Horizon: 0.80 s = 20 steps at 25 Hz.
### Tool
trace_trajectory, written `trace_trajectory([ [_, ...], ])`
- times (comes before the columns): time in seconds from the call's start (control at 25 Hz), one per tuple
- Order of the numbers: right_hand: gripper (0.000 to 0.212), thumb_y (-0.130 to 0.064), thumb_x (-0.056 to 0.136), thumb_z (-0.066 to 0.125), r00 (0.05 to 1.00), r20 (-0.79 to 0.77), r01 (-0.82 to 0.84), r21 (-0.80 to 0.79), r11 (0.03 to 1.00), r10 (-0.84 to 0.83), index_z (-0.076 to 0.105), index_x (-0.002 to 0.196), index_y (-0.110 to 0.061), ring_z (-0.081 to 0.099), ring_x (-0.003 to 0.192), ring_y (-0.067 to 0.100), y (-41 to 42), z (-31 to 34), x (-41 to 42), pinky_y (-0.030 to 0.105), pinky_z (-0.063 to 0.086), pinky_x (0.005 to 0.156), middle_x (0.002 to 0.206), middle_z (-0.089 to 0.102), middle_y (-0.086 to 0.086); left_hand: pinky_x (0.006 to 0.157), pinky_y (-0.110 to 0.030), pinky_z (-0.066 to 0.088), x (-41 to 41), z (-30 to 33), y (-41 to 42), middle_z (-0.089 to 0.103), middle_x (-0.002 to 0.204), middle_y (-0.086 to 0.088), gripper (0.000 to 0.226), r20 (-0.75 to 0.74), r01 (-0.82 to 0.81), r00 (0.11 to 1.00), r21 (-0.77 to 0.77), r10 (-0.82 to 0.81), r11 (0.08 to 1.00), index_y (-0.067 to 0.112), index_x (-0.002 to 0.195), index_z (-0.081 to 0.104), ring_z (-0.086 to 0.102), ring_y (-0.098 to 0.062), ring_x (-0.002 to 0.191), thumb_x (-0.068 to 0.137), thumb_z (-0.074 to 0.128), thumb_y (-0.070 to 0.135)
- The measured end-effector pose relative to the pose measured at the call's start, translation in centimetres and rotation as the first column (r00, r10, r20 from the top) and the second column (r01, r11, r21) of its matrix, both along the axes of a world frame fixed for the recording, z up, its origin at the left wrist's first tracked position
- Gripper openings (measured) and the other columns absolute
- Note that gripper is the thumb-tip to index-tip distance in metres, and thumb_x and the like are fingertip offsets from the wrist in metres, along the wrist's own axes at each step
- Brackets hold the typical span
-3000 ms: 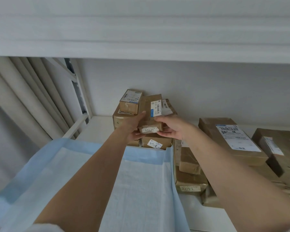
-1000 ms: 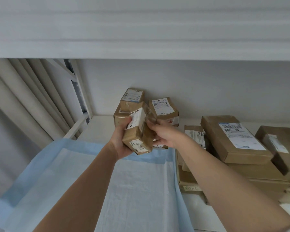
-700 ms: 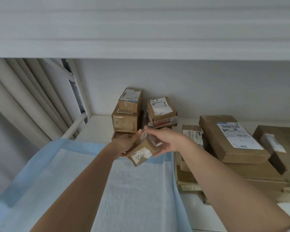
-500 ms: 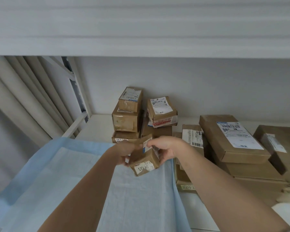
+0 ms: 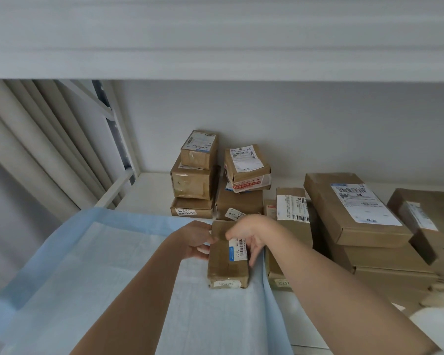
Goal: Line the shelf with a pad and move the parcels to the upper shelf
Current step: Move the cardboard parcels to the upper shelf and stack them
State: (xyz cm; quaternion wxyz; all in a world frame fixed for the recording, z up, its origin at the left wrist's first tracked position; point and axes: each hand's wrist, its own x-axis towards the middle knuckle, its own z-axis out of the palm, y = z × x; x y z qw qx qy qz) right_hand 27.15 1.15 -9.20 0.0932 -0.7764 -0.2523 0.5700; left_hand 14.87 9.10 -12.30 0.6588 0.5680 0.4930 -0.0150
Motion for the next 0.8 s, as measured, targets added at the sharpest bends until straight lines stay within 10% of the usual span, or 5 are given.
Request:
trace_trajectory([
  [0.24,0.022,-0.025,0.091,0.058,0.732,0.624,-0.073,0.469,0.880,-0.272,0.059,0.106,-0.010,0.067,0.087,0.025,0.7,1.9,2.3,0.034,0.057,0.074,0.099,0.065,0.009,0.090,-0.037,0.048,1.1,2.4,0.6,0.061,0.111,-0.010,0.005,0.038,-0.139,0.990,0.259,0.133,0.956,0.012,0.095,0.060,0.058,-0.024,0.102,0.091,0.061,0.010],
  [0.4,0.043,-0.023,0.090,0.060,0.580,0.462,0.057,0.798,0.600,-0.670,0.040,0.125,-0.008,0.045,0.119,0.033,1.8,2.7,5.2,0.036,0.044,0.085,0.129,0.042,0.016,0.078,-0.030,0.049,3.4,5.0,1.2,0.060,0.099,-0.009,0.008,0.259,-0.256,0.946,0.219,0.197,0.942,0.013,0.101,0.057,0.058,-0.020,0.088,0.095,0.058,0.009],
  [0.56,0.062,-0.031,0.095,0.052,0.707,0.330,0.291,0.670,0.683,-0.626,0.024,0.148,-0.013,0.030,0.133,0.035,2.8,3.3,7.5,0.040,0.035,0.103,0.145,0.026,0.016,0.097,-0.040,0.048,5.6,6.3,0.9,0.061,0.120,-0.006,0.016,0.297,-0.273,0.927,0.116,0.229,0.955,0.016,0.110,0.057,0.055,-0.024,0.116,0.097,0.056,0.025],
  [0.8,0.039,-0.025,0.098,0.048,0.820,0.071,0.396,0.646,0.653,-0.568,0.052,0.134,-0.011,0.056,0.090,0.017,2.8,3.9,8.3,0.022,0.039,0.058,0.129,0.060,0.007,0.066,-0.029,0.049,6.8,7.4,0.2,0.060,0.101,-0.002,0.021,0.378,-0.215,0.902,-0.031,0.211,0.976,0.018,0.101,0.052,0.058,-0.018,0.076,0.105,0.037,0.032],
])
